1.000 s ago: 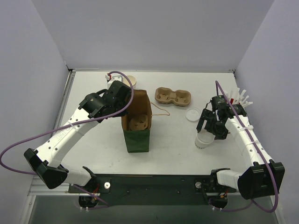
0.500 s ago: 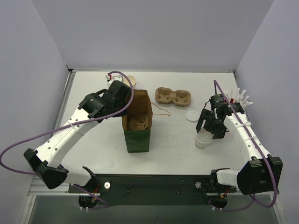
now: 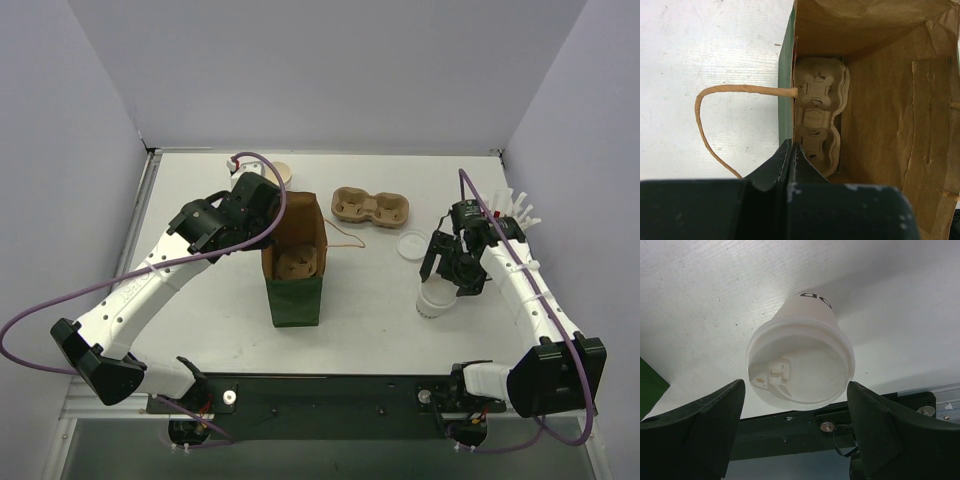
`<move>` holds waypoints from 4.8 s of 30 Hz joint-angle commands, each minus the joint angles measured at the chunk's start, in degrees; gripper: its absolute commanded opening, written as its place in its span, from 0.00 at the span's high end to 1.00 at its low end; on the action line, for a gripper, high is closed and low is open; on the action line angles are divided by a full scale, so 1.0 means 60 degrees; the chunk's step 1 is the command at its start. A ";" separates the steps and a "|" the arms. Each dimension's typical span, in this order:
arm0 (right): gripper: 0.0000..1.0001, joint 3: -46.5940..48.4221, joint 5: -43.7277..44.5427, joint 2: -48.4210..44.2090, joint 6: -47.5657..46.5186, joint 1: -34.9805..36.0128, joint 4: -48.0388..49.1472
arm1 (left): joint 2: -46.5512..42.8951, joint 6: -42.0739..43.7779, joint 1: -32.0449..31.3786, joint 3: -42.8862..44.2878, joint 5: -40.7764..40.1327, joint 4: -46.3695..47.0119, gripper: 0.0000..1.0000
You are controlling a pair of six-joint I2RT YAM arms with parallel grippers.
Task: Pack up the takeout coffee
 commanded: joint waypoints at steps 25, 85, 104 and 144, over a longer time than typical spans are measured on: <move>0.23 0.0048 0.0361 0.0633 -0.0248 0.0085 -0.0311 | -0.0258 0.0209 0.0053 0.0227 0.0164 0.0506 1.00; 0.19 0.0239 -0.0297 -0.0348 0.0659 0.1242 -0.0267 | -0.0405 0.0604 0.0053 0.0037 0.0618 0.0814 1.00; 0.15 -0.0083 0.1355 -0.1446 -0.2326 0.2398 0.0888 | -0.0449 0.0750 0.0053 0.0095 0.0779 0.0858 1.00; 0.13 0.0400 -0.1016 -0.0641 -0.7894 0.1697 0.0481 | -0.0801 0.1878 0.0375 0.0140 0.1570 0.1180 1.00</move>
